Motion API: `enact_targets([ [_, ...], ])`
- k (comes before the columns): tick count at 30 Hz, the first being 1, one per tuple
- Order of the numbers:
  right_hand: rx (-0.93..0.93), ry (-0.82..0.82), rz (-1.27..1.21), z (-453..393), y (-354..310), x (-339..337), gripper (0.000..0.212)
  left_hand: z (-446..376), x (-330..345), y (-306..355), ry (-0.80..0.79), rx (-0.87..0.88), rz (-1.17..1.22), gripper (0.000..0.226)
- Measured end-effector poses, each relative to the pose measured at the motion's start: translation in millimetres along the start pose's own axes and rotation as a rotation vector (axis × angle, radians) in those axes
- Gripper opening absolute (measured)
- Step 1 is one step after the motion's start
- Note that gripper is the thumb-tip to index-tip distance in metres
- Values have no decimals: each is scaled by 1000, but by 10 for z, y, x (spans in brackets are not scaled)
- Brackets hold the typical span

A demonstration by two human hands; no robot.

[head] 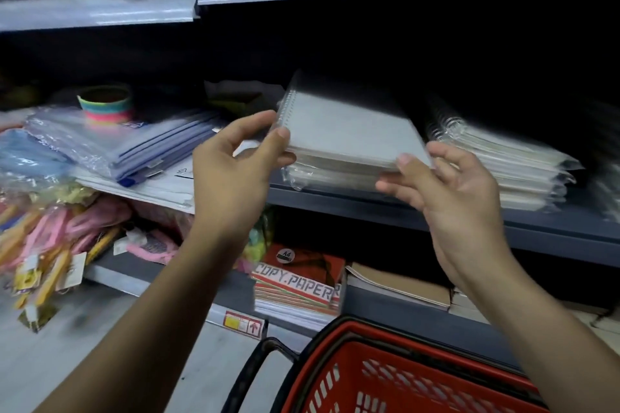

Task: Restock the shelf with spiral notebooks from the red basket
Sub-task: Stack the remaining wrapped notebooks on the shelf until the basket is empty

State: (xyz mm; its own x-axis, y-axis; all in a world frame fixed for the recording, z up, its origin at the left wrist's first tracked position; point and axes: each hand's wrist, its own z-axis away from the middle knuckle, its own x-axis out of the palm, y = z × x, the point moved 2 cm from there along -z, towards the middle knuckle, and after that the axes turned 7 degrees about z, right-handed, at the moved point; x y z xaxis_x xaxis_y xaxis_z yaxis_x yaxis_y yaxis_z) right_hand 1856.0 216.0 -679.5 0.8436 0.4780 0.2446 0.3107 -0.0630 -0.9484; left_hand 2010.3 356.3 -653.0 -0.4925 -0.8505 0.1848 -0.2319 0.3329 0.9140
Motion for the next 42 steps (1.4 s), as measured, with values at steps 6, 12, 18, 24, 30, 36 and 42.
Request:
enact_targets([
  [6,-54,75,113,-156,69,38,51,-196,135,-67,100,101,-40,19],
  [12,2,128,116,-504,180,183,63,-565,299,-243,99,133,-126,27],
  [18,-14,180,237,-679,235,309,59,-824,370,-300,129,141,-176,29],
  [24,-265,290,497,-380,378,89,40,-541,165,-454,144,108,-139,46],
  [30,-426,181,917,-106,695,-2,39,-347,79,-880,18,-46,-281,65],
  [36,-276,108,1005,-361,761,87,67,-387,158,-1041,-33,-55,-342,79],
  [42,-298,210,1063,-541,791,111,38,-449,210,-1131,-29,-4,-467,92],
])
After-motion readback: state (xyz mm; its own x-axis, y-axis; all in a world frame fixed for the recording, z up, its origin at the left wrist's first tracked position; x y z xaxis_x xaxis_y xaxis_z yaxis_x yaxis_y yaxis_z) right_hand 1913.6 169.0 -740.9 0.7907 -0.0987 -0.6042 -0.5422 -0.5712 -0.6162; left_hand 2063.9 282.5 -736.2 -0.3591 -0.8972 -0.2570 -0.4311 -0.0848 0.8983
